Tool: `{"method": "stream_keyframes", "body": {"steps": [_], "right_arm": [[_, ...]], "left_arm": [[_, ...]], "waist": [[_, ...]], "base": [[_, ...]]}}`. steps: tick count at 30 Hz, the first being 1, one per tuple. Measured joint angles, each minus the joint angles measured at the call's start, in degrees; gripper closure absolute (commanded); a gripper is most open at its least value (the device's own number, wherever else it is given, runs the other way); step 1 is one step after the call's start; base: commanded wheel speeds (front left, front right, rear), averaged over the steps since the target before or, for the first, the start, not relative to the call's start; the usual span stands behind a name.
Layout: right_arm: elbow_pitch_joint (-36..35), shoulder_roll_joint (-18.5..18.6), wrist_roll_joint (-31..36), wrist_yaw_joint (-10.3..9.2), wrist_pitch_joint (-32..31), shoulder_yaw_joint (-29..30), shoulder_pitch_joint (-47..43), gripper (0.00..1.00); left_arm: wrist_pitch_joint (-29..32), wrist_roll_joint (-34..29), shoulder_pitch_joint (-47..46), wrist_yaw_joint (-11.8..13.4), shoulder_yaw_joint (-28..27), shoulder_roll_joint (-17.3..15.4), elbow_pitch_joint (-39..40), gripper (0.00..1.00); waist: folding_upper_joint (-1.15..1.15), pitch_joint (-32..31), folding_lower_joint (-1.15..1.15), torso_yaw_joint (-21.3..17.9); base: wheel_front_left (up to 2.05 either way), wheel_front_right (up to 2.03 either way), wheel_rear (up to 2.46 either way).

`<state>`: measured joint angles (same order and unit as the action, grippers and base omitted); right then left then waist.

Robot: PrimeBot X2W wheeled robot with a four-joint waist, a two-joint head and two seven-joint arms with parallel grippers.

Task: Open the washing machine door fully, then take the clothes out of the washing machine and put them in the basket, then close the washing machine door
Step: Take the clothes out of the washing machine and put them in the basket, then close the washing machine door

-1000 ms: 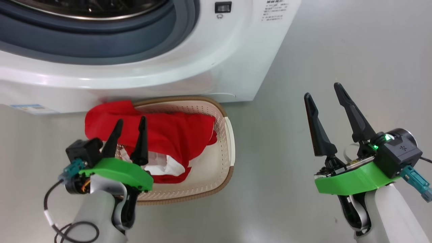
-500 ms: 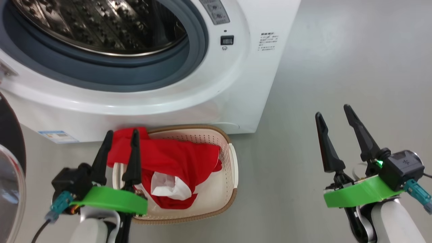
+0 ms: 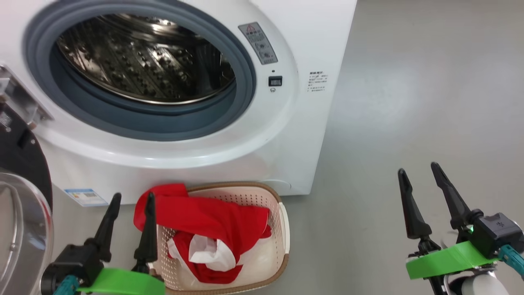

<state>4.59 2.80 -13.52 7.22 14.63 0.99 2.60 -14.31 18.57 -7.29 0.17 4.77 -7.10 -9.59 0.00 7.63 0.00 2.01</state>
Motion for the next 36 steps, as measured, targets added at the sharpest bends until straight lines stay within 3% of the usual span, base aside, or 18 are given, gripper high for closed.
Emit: {"method": "stream_keyframes", "body": {"steps": [16, 36], "right_arm": [[0.0, -0.4, 0.0, 0.00, 0.0, 1.4, -6.2, 0.00], [-0.9, -0.6, 0.0, 0.00, 0.0, 1.8, -7.4, 0.00]], "left_arm": [[0.2, 0.2, 7.9, 0.6, -0.3, -1.2, -0.4, 0.00], [0.6, 0.5, 8.9, 2.2, 0.2, -1.5, 0.6, 0.00]], "waist": [[0.00, -8.2, 0.00, 0.1], [0.00, -8.2, 0.00, -0.3]], "base": [[0.00, 0.00, 0.00], [0.00, 0.00, 0.00]]}}
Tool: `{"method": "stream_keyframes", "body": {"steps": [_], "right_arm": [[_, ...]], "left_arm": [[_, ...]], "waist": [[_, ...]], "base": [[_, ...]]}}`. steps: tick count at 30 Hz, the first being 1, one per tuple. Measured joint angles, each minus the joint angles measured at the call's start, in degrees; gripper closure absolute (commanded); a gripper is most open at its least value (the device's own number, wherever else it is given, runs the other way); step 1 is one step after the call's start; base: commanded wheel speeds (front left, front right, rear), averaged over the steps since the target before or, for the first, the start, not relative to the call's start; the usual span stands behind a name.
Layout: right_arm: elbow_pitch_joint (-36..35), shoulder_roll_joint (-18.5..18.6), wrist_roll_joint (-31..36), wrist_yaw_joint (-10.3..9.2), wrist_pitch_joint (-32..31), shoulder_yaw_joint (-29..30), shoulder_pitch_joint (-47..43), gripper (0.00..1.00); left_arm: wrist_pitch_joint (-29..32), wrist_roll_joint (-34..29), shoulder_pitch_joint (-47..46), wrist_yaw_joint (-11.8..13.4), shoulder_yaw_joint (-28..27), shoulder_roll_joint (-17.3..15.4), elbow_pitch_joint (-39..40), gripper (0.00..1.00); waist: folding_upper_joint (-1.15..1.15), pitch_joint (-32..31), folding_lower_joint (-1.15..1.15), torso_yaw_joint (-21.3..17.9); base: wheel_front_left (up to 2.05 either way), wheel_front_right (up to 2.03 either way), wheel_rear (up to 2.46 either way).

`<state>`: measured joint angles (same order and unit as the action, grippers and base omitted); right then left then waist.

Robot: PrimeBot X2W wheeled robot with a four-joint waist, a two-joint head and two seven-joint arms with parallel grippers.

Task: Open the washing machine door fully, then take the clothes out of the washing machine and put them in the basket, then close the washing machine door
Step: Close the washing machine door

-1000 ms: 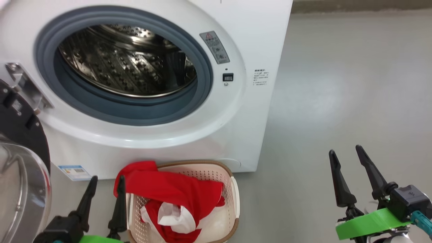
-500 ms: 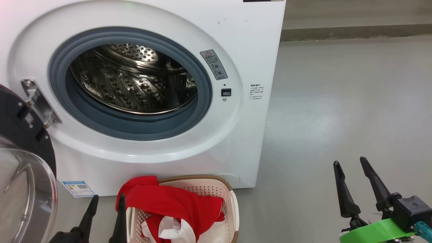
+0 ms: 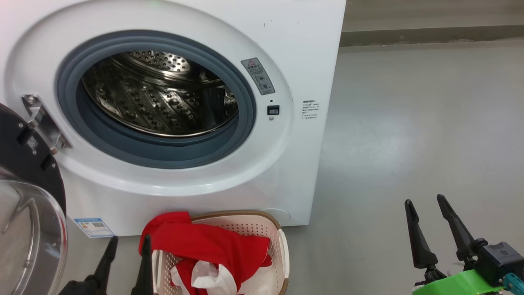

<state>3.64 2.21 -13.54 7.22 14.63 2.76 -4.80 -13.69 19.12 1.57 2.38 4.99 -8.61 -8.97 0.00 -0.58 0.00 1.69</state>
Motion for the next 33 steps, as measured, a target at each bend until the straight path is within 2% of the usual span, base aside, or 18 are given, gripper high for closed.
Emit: {"method": "stream_keyframes", "body": {"steps": [8, 16, 24, 33], "right_arm": [[0.0, 0.0, 0.0, 0.00, 0.0, -0.1, 0.0, 0.00], [0.0, 0.0, 0.0, 0.00, 0.0, -0.2, 0.1, 0.00], [0.1, 0.0, 0.0, 0.00, 0.0, -0.7, 0.1, 0.00], [0.6, 0.0, 0.0, 0.00, 0.0, -1.1, 0.1, 0.00]], "left_arm": [[0.0, -0.1, 0.0, 1.4, 0.0, 0.0, 0.7, 0.00], [0.5, -0.1, 0.0, 2.2, 0.3, -0.2, 1.2, 0.00], [0.0, -0.3, 0.7, 2.1, 0.9, -0.3, 2.3, 0.00], [-0.1, -0.4, 0.8, 1.6, 1.1, -0.2, 2.6, 0.00]], "waist": [[0.00, 0.2, 0.00, -0.3], [0.00, 0.4, 0.00, -0.5], [0.00, 0.6, 0.00, -0.3], [0.00, 0.8, 0.00, 0.3]], "base": [[-0.53, 0.53, 0.00], [-1.62, 1.62, 0.00], [-1.78, 1.78, 0.00], [-0.73, 0.73, 0.00]]}}
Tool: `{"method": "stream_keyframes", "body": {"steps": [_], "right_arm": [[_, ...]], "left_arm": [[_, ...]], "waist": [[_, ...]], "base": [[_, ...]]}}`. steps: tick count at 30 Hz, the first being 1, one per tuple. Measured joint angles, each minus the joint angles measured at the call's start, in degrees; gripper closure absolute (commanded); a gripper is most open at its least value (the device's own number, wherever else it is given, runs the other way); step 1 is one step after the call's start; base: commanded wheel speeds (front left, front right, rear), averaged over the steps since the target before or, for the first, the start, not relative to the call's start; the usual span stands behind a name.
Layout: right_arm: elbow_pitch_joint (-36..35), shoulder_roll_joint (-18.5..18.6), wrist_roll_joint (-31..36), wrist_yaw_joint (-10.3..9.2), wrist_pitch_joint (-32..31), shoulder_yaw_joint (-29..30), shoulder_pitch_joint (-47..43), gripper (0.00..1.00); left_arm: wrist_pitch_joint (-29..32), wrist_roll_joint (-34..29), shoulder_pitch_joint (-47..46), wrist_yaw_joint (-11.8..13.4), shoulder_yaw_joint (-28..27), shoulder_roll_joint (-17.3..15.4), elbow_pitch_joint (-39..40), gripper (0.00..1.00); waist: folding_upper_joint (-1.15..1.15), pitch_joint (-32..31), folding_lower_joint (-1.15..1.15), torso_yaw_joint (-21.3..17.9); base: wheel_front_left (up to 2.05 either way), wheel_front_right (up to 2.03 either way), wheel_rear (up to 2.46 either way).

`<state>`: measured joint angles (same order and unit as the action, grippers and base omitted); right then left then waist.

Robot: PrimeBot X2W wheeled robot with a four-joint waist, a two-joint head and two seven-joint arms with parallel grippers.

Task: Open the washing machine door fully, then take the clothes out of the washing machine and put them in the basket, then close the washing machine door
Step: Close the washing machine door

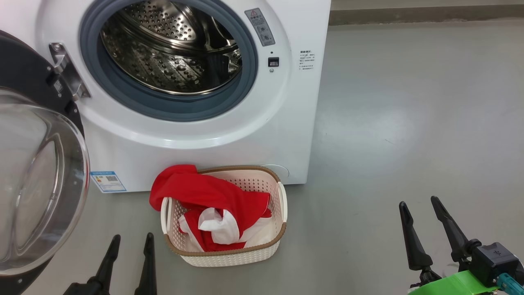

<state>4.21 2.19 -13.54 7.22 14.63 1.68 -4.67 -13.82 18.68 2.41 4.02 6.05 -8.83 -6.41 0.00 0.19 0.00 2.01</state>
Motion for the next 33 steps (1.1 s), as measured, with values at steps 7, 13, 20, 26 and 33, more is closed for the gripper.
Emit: {"method": "stream_keyframes", "body": {"steps": [7, 13, 20, 26, 33], "right_arm": [[0.2, 0.0, 0.0, 0.00, 0.0, -0.1, 0.0, 0.00], [0.2, 0.0, 0.0, 0.00, 0.0, -0.4, 0.0, 0.00], [0.4, 0.0, 0.0, 0.00, 0.0, -1.1, 0.1, 0.00], [0.7, 0.0, 0.0, 0.00, 0.0, -2.7, 0.3, 0.00], [1.1, 0.0, 0.0, 0.00, 0.0, -4.3, 1.8, 0.00]], "left_arm": [[-0.2, 0.0, 0.0, 0.3, 0.0, 0.3, 0.0, 0.00], [-0.3, 0.0, 0.0, 0.6, -0.2, 0.2, 0.0, 0.00], [-0.4, 0.0, 0.0, 1.4, -0.3, 0.2, 0.5, 0.00], [-0.4, 0.0, 0.0, 2.1, -0.6, 0.3, 1.8, 0.00], [-0.4, 0.0, 0.0, 3.1, -0.9, 0.3, 3.0, 0.00]], "waist": [[0.00, -0.4, 0.00, 0.6], [0.00, -0.4, 0.00, 2.1], [0.00, -0.4, 0.00, 4.9], [0.00, -0.6, 0.00, 8.4], [0.00, -0.7, 0.00, 13.2]], "base": [[-0.01, 0.01, 0.00], [0.00, 0.00, 0.00], [0.00, 0.00, 0.00], [0.00, 0.00, 0.00], [0.00, 0.00, 0.00]]}}
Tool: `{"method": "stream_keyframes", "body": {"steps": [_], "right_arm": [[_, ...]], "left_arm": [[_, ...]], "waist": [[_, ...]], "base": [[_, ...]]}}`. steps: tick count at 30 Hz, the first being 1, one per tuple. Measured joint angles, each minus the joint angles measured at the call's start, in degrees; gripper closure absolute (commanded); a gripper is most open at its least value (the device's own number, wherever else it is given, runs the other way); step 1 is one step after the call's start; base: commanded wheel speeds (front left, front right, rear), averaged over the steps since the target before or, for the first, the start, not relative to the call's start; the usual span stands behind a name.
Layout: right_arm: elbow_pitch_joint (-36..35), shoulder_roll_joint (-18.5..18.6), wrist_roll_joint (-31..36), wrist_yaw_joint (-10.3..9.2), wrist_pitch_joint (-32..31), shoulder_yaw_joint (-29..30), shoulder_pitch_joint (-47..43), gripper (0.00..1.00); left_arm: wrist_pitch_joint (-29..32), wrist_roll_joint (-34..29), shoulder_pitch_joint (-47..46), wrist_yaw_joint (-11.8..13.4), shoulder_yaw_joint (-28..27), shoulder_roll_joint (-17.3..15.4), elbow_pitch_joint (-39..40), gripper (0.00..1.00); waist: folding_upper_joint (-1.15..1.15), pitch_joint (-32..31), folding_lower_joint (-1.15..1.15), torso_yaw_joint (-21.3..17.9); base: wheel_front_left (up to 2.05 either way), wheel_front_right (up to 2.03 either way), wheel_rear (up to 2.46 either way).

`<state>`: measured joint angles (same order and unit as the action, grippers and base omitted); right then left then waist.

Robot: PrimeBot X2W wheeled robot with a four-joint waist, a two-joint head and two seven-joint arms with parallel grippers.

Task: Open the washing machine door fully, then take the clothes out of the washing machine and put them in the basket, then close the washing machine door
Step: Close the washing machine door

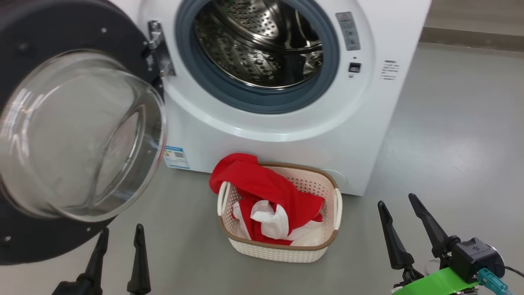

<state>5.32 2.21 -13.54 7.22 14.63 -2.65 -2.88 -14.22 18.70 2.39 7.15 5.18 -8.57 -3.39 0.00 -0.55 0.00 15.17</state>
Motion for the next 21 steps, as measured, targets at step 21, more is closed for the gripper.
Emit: {"method": "stream_keyframes", "body": {"steps": [21], "right_arm": [[0.2, 0.1, 0.0, 0.00, 0.0, -2.0, 1.1, 0.00]], "left_arm": [[0.5, -0.2, 0.1, 2.5, -0.6, -1.1, 2.9, 0.00]], "waist": [[0.00, -0.2, 0.00, 13.4]], "base": [[0.00, 0.00, 0.00]]}}
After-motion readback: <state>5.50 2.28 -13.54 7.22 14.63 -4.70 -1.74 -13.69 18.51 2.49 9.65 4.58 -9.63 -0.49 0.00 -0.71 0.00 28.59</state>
